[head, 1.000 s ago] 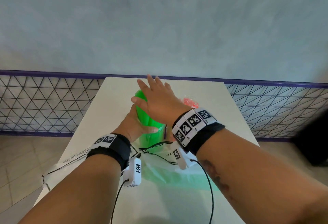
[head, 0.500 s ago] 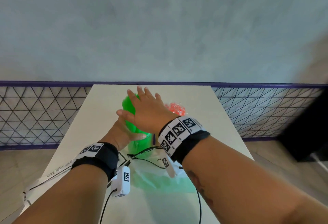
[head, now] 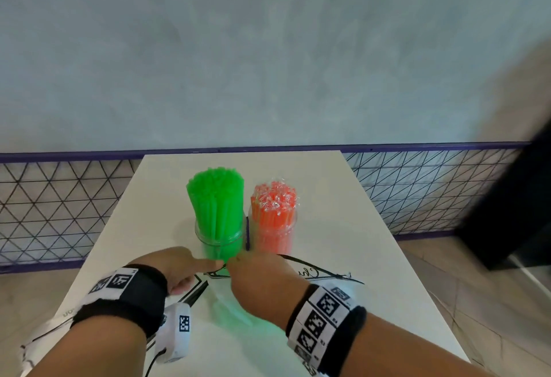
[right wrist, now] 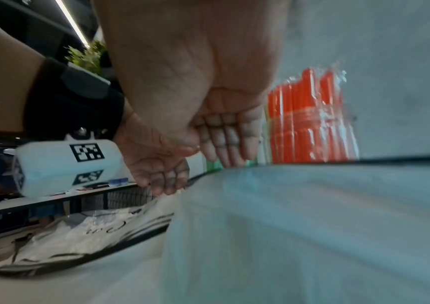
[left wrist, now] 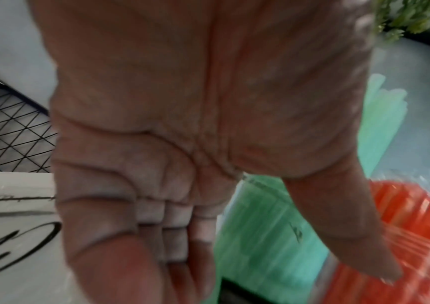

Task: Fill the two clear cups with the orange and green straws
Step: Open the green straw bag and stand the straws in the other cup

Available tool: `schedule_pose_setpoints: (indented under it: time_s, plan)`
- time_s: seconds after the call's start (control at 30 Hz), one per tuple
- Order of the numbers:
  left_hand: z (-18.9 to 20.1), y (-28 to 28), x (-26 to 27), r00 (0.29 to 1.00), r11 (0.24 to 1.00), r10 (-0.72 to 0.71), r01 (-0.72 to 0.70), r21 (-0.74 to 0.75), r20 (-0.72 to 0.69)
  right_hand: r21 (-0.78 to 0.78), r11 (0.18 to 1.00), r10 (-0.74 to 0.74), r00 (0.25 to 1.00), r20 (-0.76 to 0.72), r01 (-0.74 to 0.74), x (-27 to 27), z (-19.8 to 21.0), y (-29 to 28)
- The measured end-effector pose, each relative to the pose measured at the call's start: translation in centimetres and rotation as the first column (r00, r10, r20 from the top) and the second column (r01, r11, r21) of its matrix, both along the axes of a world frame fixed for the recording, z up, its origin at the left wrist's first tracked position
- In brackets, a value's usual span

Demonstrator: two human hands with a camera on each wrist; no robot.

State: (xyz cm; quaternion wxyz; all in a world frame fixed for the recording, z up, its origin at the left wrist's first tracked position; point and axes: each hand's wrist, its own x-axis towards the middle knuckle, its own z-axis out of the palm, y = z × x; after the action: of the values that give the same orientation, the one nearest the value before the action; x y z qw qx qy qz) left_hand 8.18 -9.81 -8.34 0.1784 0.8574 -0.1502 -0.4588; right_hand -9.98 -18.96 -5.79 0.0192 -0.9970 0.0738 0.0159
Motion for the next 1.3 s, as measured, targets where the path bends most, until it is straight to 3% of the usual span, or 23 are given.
schedule_pose_setpoints:
  time_s: [0.07,0.2,0.37,0.4,0.5,0.57,0.63,0.8,1.0,1.17,1.3]
  plan:
    - [-0.5,0.0,-0.6,0.993,0.996,0.091,-0.090,0.020,-0.077,0.040,0.995,-0.090,0.992,-0.088,0.094,-0.8,-1.2,-0.6]
    - [-1.4,-1.0,-2.2,0.995,0.998,0.053,-0.050,0.038,-0.083,0.110,0.989,-0.067,0.961,-0.270,0.100,-1.5,-1.6,-1.5]
    - [-0.9,-1.8,-4.8,0.980,0.989,-0.142,0.136,0.050,0.137,0.163,0.983,-0.009,0.905,-0.426,0.087,-1.4,-2.0,-2.4]
    - [-0.8,-1.8,-5.1,0.959,0.970,-0.240,0.230,0.083,0.148,0.153,0.984,-0.020,0.902,-0.432,0.095,-1.6,-2.2,-2.6]
    - [-1.0,-2.1,-5.4,0.952,0.961,-0.269,0.256,0.106,0.145,0.117,0.986,-0.054,0.901,-0.431,0.116,-2.7,-3.8,-1.9]
    - [-1.0,-2.3,-5.2,0.953,0.975,-0.224,0.217,0.057,0.205,0.072,0.984,-0.125,0.919,-0.375,0.163,-3.7,-5.1,-0.6]
    - [-0.7,-2.3,-4.8,0.965,0.981,-0.193,0.195,0.010,0.176,0.064,0.977,-0.163,0.911,-0.380,0.202,-4.4,-6.4,0.2]
    - [0.2,-1.7,-4.7,0.942,0.948,-0.316,0.317,0.005,0.114,0.163,0.939,-0.202,0.871,-0.447,0.302,-4.8,-6.9,-0.6]
    - [0.7,-1.7,-5.1,0.833,0.867,-0.498,0.481,0.129,0.240,0.248,0.929,-0.156,0.899,-0.409,0.274,-5.3,-7.8,-2.2]
    - [0.4,-1.8,-5.1,0.803,0.863,-0.505,0.482,0.152,0.317,0.395,0.883,-0.100,0.923,-0.371,0.254,-5.1,-7.7,-4.1]
    - [0.1,-1.9,-4.2,0.832,0.891,-0.450,0.441,0.106,0.325,0.433,0.861,-0.117,0.932,-0.343,0.268,-5.5,-7.3,-5.4]
